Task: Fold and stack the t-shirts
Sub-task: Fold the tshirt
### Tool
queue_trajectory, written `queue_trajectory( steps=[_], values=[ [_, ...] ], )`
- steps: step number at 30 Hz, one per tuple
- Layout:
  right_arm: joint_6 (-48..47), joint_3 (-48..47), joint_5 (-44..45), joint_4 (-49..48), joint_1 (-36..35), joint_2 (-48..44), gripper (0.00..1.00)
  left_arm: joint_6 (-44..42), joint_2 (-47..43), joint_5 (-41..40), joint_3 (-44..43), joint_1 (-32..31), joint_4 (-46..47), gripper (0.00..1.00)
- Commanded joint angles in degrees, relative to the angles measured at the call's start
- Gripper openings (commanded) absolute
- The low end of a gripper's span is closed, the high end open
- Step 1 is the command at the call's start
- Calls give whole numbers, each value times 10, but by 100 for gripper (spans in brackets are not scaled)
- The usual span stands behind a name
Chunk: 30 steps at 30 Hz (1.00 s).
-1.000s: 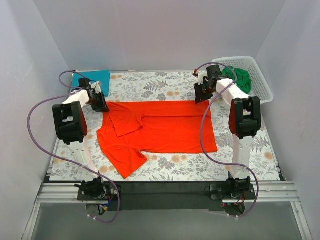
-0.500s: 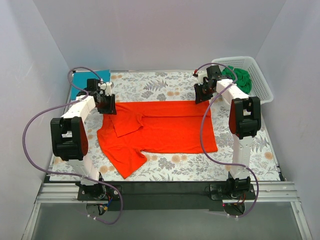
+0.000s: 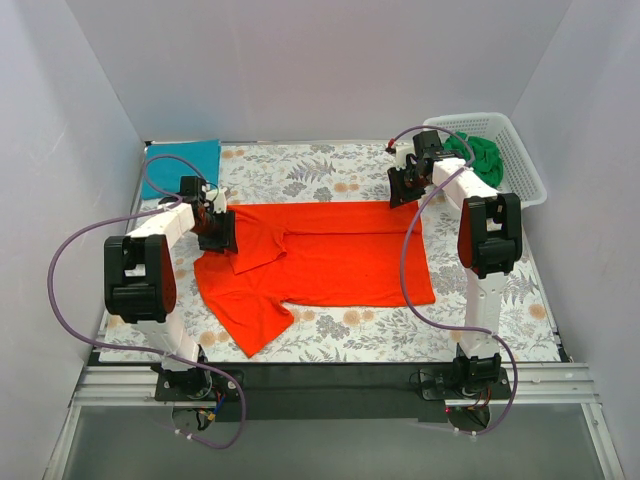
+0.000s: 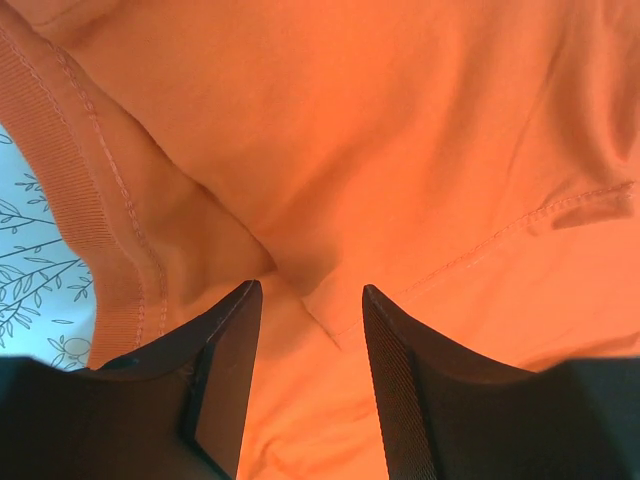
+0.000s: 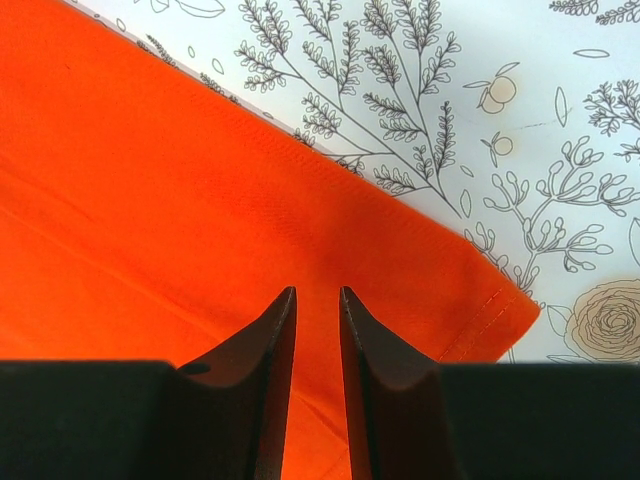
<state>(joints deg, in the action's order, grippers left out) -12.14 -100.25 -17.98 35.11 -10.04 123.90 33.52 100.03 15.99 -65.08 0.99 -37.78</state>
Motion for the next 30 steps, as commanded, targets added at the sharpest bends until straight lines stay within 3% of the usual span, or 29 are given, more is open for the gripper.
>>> queue_trajectory(
  steps=[1,12,17,20,30],
  values=[
    [1,10,-4,3,0,-18,30,11,0,18,-11,-2,14,43],
    [1,11,-5,3,-1,-17,30,23,21,42,-29,-2,12,34],
    [0,12,-3,3,0,-18,30,23,8,54,-29,-2,4,9],
    [0,12,-5,3,0,-18,30,22,-7,61,-28,-19,-9,0],
    [1,13,-7,2,0,-16,29,29,-37,75,-25,-31,-48,0]
  ],
)
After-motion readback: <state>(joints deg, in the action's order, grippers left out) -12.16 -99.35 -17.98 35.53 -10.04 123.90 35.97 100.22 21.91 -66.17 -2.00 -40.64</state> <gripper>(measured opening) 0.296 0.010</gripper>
